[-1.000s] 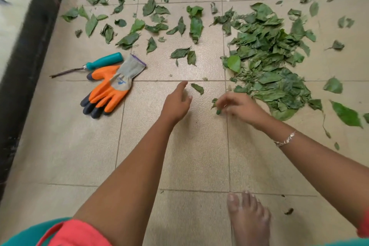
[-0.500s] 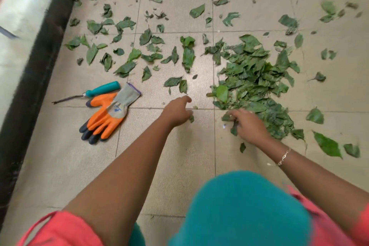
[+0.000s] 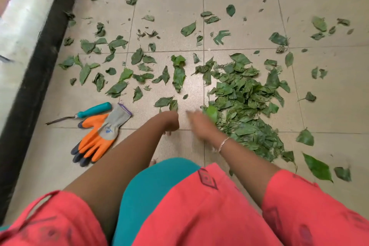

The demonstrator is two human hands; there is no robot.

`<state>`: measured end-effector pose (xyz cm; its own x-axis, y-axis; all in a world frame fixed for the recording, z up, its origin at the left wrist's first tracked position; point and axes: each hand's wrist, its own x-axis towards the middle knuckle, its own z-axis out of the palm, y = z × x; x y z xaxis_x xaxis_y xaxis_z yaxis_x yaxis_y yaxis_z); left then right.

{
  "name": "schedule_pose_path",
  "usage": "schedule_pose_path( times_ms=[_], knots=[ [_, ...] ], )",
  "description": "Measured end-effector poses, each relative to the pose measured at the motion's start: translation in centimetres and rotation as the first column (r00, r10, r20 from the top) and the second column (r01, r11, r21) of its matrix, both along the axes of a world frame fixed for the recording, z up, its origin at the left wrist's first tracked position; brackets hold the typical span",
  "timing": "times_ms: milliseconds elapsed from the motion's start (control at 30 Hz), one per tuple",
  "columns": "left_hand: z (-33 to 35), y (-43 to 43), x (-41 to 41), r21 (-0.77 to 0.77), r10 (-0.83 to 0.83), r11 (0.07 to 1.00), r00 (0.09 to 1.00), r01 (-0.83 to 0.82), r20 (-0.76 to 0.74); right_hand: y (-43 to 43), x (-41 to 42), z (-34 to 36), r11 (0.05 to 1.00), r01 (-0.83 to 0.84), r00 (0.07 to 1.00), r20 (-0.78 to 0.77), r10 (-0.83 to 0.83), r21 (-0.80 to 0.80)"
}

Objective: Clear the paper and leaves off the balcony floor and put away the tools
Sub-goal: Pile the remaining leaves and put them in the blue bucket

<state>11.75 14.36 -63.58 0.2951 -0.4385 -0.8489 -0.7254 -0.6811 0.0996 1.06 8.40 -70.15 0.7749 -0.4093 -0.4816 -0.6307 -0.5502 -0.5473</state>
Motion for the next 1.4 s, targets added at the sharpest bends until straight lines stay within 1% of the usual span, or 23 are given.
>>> schedule_pose_path(
  times_ms=[67,100,133,233,300,333,433,533,633,733,800,833,900,967,1000,1067,1100,1133,1167,1200,1267,1333,1400],
  knots=[
    [-0.1,-0.7,-0.7,0.143,-0.044,0.988,0.991,0.062,-0.129,-3.3,-1.4,1.4,0.978,0.193,0.98,0.066,-0.188,-0.077],
    [-0.1,-0.9,-1.1,0.19,-0.061,0.977,0.981,0.097,-0.186,-4.0,-2.6,2.3,0.973,0.217,0.973,0.093,-0.209,-0.075],
    [-0.2,-1.1,-1.5,0.22,-0.084,0.966,0.97,0.135,-0.227,-4.3,-4.0,3.1,0.981,0.185,0.979,0.097,-0.179,-0.06],
    [-0.8,-1.4,-2.8,0.226,-0.175,0.943,0.941,0.245,-0.291,-1.6,-9.7,3.3,0.989,-0.106,0.993,-0.038,0.11,0.108],
    [-1.5,-2.0,-3.6,0.161,-0.221,0.946,0.924,0.281,-0.313,1.0,-13.6,2.1,0.937,-0.289,0.931,-0.172,0.323,0.198],
    [-1.7,-2.4,-3.9,0.123,-0.229,0.952,0.92,0.279,-0.317,1.7,-15.1,1.6,0.933,-0.316,0.911,-0.218,0.349,0.173],
    [-2.3,-4.0,-4.7,-0.045,-0.26,0.965,0.922,0.258,-0.288,0.3,-16.3,0.4,0.981,-0.19,0.958,-0.225,0.177,-0.038],
    [-2.5,-5.9,-5.1,-0.202,-0.251,0.959,0.926,0.198,-0.282,-5.0,-12.8,0.9,0.994,-0.046,0.984,-0.176,0.028,-0.099],
    [-2.4,-7.8,-4.8,-0.33,-0.217,0.935,0.943,0.127,-0.252,-11.4,-9.1,1.0,0.976,0.004,0.992,-0.123,-0.032,-0.217],
    [-1.7,-9.4,-4.0,-0.475,-0.102,0.879,0.961,-0.035,-0.259,-16.5,-7.0,2.2,0.957,0.191,0.977,-0.052,-0.207,-0.218],
    [-1.5,-9.9,-3.6,-0.52,-0.023,0.847,0.971,-0.108,-0.239,-17.6,-6.6,3.4,0.908,0.269,0.95,-0.063,-0.304,-0.322],
    [-1.6,-9.9,-3.4,-0.524,0.003,0.842,0.973,-0.127,-0.23,-17.0,-6.8,4.0,0.892,0.248,0.95,-0.087,-0.3,-0.378],
    [-2.2,-9.5,-3.2,-0.522,0.019,0.843,0.977,-0.129,-0.211,-13.3,-7.8,3.9,0.916,0.202,0.966,-0.08,-0.244,-0.347],
    [-2.8,-9.0,-3.0,-0.512,0.01,0.853,0.985,-0.1,-0.175,-7.3,-8.7,2.7,0.987,0.061,0.997,-0.043,-0.069,-0.152],
    [-2.9,-8.9,-2.8,-0.503,0.006,0.86,0.988,-0.083,-0.153,-4.3,-8.8,2.0,0.996,-0.074,0.996,-0.046,0.072,-0.048],
    [-3.2,-8.9,-2.7,-0.488,0.004,0.871,0.993,-0.063,-0.122,-0.1,-8.6,0.1,0.935,-0.326,0.934,-0.106,0.342,0.141],
    [-3.2,-9.0,-2.6,-0.485,0.005,0.873,0.994,-0.06,-0.114,0.8,-8.4,-0.9,0.898,-0.394,0.895,-0.14,0.424,0.196],
    [-3.3,-9.0,-2.6,-0.483,-0.001,0.874,0.994,-0.051,-0.107,0.8,-7.9,-1.5,0.889,-0.408,0.89,-0.127,0.438,0.207],
    [-3.3,-9.0,-2.7,-0.484,-0.011,0.874,0.995,-0.038,-0.099,0.1,-7.4,-1.8,0.918,-0.355,0.924,-0.082,0.373,0.179],
    [-3.3,-9.0,-2.8,-0.487,-0.021,0.873,0.996,-0.025,-0.088,-1.2,-6.9,-1.8,0.96,-0.247,0.967,-0.031,0.252,0.13],
    [-3.6,-9.0,-2.9,-0.5,-0.028,0.866,0.998,-0.007,-0.063,-5.3,-6.0,-1.0,0.998,0.044,0.998,0.034,-0.043,-0.035],
    [-3.9,-8.8,-3.0,-0.501,-0.043,0.865,0.998,0.02,-0.035,-9.3,-6.2,0.8,0.94,0.304,0.953,0.058,-0.299,-0.155],
    [-4.1,-8.8,-3.2,-0.487,-0.095,0.87,0.995,0.079,-0.007,-10.7,-7.7,2.4,0.896,0.405,0.914,0.112,-0.39,-0.182]
  ],
)
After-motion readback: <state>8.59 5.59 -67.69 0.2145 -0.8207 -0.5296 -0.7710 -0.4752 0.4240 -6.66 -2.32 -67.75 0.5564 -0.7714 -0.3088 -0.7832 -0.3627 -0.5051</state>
